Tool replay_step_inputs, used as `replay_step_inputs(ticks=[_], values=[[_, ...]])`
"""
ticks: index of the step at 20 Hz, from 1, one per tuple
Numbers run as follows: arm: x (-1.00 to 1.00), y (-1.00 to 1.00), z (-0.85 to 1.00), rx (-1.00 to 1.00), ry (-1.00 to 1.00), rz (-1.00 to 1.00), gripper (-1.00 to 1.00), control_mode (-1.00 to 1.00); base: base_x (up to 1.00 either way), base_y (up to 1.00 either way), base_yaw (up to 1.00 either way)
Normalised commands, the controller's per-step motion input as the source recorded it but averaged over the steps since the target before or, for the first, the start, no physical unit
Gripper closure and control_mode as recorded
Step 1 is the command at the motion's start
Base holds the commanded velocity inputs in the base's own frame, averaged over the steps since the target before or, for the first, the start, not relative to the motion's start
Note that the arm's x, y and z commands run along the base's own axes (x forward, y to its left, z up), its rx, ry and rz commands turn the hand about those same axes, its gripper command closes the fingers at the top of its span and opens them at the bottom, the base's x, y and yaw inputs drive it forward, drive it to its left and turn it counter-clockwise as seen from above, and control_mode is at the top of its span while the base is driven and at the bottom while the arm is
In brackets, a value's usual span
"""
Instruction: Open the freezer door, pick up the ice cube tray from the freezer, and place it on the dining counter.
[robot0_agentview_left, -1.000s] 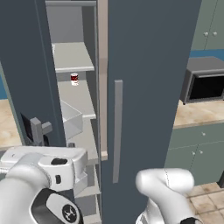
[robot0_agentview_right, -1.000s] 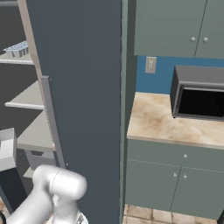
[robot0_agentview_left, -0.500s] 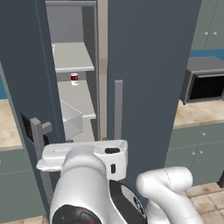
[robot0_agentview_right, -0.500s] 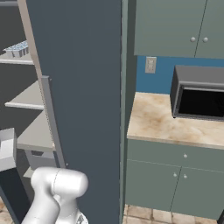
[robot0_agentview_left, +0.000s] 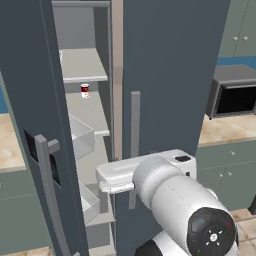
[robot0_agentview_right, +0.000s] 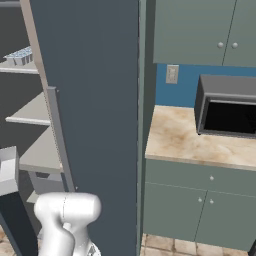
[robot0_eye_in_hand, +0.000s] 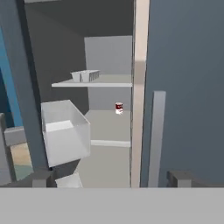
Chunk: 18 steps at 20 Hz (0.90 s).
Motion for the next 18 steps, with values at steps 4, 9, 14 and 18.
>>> replay_step_inputs(ticks=[4,9,14,18], values=[[0.12,-0.32,0.0,0.04,0.0,0.26,-1.0,-1.0,0.0,0.0,0.0],[0.07,-0.26,0.0,0.03,-0.05,0.24,-1.0,-1.0,0.0,0.0,0.0],[0.11,-0.19,0.0,0.06,-0.03,0.26,-1.0,-1.0,0.0,0.0,0.0],[0.15,-0.1,0.0,0.07,-0.08,0.27,-1.0,-1.0,0.0,0.0,0.0]])
